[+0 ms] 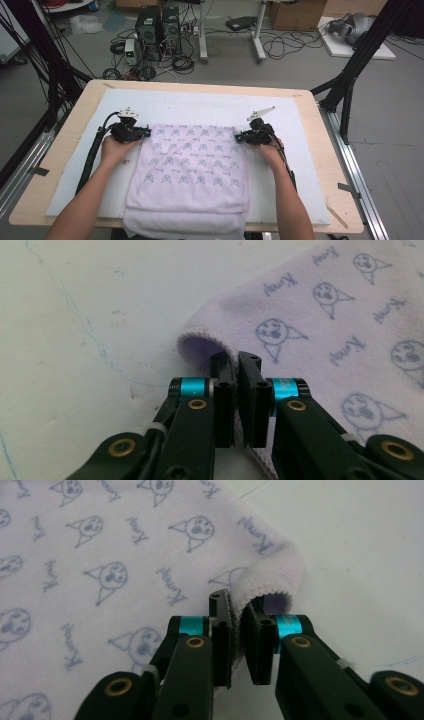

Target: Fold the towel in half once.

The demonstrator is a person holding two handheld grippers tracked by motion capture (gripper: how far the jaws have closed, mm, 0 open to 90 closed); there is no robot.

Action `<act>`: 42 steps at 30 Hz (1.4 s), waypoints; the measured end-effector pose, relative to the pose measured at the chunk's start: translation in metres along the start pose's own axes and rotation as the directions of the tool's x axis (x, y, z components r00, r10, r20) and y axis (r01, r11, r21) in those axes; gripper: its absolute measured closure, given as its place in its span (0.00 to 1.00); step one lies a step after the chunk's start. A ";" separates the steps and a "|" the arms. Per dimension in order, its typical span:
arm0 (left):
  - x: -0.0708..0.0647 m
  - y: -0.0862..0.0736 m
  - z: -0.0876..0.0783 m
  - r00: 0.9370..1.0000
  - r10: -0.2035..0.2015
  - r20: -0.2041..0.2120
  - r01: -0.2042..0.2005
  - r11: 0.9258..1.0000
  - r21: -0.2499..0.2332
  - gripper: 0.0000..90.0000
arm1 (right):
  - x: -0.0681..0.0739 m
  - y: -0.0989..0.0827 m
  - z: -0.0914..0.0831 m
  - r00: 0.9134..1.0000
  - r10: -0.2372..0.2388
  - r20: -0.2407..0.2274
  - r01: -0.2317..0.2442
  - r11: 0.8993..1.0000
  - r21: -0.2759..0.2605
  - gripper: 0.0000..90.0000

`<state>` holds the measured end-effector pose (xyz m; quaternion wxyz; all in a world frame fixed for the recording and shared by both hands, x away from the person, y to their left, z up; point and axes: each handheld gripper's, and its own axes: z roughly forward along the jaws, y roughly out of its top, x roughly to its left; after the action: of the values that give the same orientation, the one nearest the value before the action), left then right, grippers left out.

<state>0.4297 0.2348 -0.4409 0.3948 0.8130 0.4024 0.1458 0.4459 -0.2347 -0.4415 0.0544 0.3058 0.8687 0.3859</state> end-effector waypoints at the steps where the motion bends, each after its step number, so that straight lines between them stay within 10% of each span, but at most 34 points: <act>1: 0.001 0.003 -0.002 1.000 0.000 -0.011 0.000 1.000 -0.006 0.96 | -0.002 0.002 -0.001 1.000 0.006 0.007 -0.006 1.000 0.009 0.94; 9: 0.003 0.065 -0.035 0.992 0.027 -0.120 -0.043 0.990 -0.135 0.96 | -0.011 0.053 -0.039 0.992 -0.013 0.124 0.023 0.997 -0.080 0.95; 13: 0.005 0.112 -0.064 0.986 0.055 -0.160 -0.091 0.970 -0.227 0.96 | -0.014 0.090 -0.074 0.984 -0.035 0.177 0.060 0.989 -0.135 0.95; 16: 0.007 0.128 -0.065 0.985 0.047 -0.166 -0.084 0.970 -0.228 0.81 | -0.019 0.107 -0.086 0.975 0.003 0.221 0.041 0.980 -0.193 0.69; 19: 0.013 0.118 -0.055 0.988 0.037 -0.152 -0.059 0.988 -0.146 0.64 | -0.029 0.099 -0.075 0.978 0.052 0.203 -0.018 0.986 -0.166 0.54; 27: 0.023 0.053 -0.046 0.994 -0.003 -0.106 -0.006 0.996 -0.084 0.61 | -0.023 0.054 -0.037 0.987 0.106 0.122 -0.103 0.994 -0.031 0.43; 33: 0.009 0.018 -0.052 1.000 0.018 -0.017 -0.019 0.997 -0.078 0.61 | 0.009 0.038 -0.035 0.995 0.001 0.100 0.003 0.999 -0.042 0.49; 42: -0.027 -0.018 -0.065 0.990 0.118 0.075 -0.112 0.990 -0.082 0.63 | 0.049 -0.003 -0.035 0.997 -0.074 0.000 0.074 0.997 -0.034 0.64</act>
<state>0.3667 0.2550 -0.4104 0.4325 0.8242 0.3327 0.1514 0.3934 -0.2310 -0.4124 0.0733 0.2723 0.8727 0.3986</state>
